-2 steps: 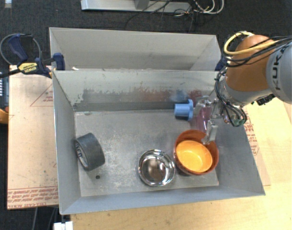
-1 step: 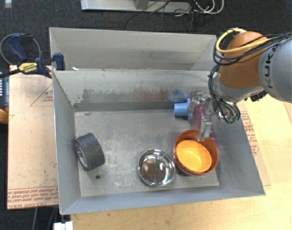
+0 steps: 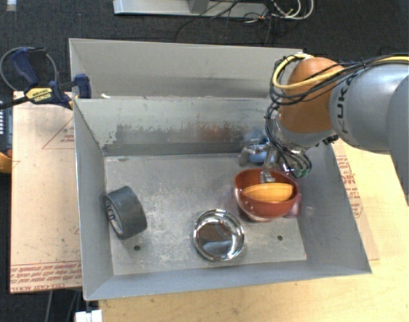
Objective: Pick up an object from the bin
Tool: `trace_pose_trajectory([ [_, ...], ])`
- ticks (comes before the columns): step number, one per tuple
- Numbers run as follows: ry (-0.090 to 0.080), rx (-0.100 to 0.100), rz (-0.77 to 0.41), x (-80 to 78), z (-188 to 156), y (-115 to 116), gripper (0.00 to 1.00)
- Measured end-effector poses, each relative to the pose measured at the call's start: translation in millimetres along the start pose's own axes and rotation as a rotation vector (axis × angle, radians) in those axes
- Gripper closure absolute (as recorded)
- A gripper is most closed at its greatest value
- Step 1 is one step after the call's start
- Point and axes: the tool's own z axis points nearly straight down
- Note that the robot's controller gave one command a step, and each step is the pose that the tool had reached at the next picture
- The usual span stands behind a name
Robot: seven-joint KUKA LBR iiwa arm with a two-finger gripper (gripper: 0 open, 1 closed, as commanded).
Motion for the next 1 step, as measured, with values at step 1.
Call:
trace_pose_trajectory([
  [1,-0.024,0.004,-0.168,9.3,-6.9,-10.8,1.00],
])
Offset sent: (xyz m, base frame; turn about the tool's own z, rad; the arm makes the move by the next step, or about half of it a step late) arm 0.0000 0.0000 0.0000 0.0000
